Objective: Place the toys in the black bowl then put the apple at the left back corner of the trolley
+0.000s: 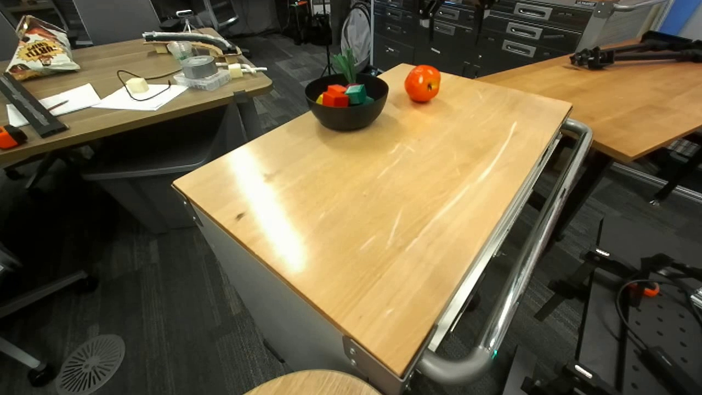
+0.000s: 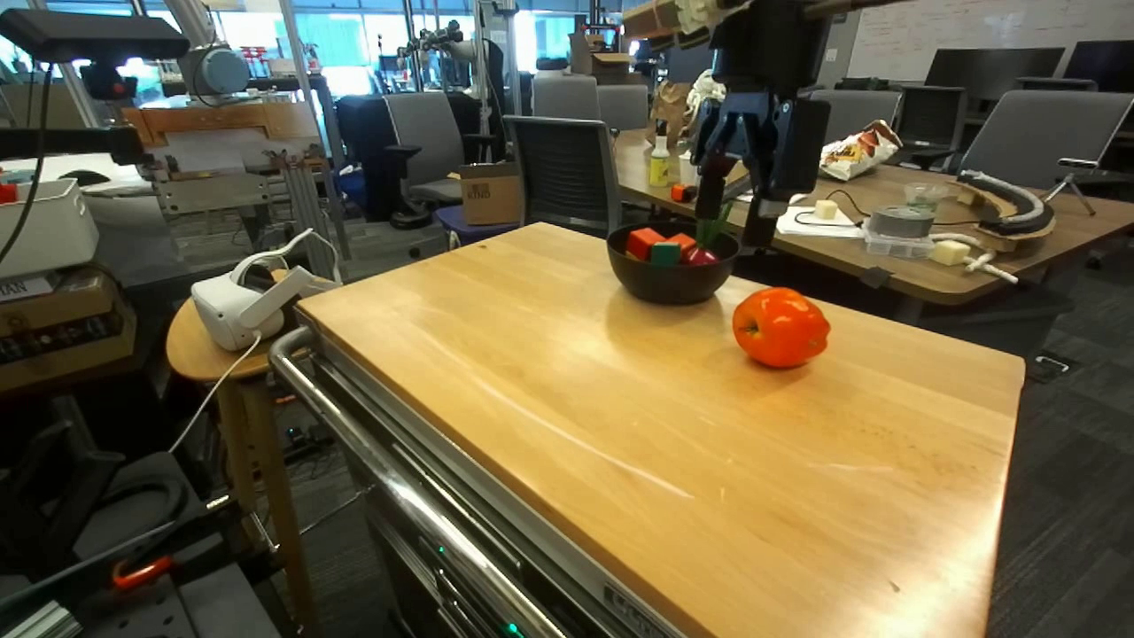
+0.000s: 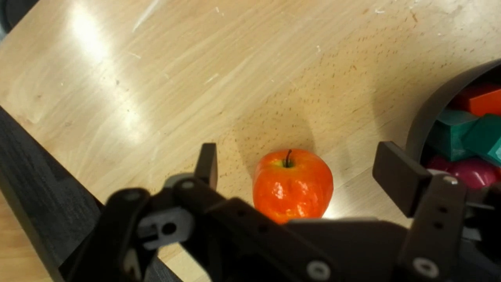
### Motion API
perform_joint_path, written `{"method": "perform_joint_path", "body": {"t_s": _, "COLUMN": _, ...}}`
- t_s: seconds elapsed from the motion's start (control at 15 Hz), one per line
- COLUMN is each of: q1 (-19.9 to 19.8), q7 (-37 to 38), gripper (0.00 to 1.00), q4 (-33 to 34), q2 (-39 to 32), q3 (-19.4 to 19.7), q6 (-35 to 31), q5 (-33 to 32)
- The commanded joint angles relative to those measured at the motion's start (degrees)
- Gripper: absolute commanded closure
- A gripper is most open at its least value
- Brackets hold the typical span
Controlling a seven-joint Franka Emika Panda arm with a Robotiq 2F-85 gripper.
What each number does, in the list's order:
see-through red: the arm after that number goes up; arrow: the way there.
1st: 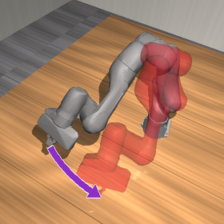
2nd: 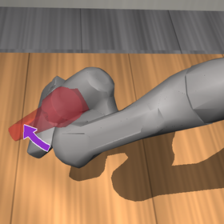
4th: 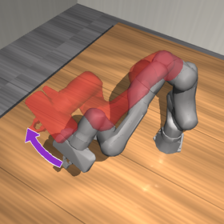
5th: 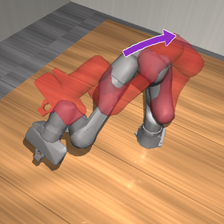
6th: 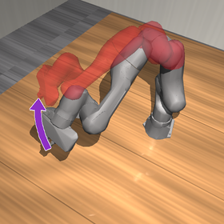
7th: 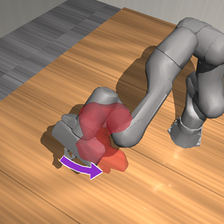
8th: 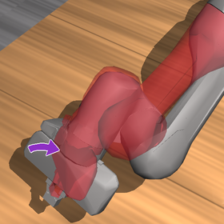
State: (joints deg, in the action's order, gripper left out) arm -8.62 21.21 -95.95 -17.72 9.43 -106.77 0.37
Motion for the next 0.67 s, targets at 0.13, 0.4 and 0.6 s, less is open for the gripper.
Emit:
{"method": "perform_joint_path", "body": {"t_s": 0.13, "q1": 0.76, "q7": 2.15, "gripper": 0.0, "q4": 2.2, "q2": -3.89, "q3": 0.41, "q6": -0.39, "q5": -0.54}}
{"method": "perform_joint_path", "body": {"t_s": 0.4, "q1": 1.04, "q7": 3.7, "gripper": 0.0, "q4": 3.79, "q2": -6.27, "q3": 0.66, "q6": -0.8, "q5": -1.05}}
{"method": "perform_joint_path", "body": {"t_s": 0.6, "q1": 1.23, "q7": 3.39, "gripper": 0.0, "q4": 3.96, "q2": -7.76, "q3": 0.7, "q6": -1.84, "q5": -2.42}}
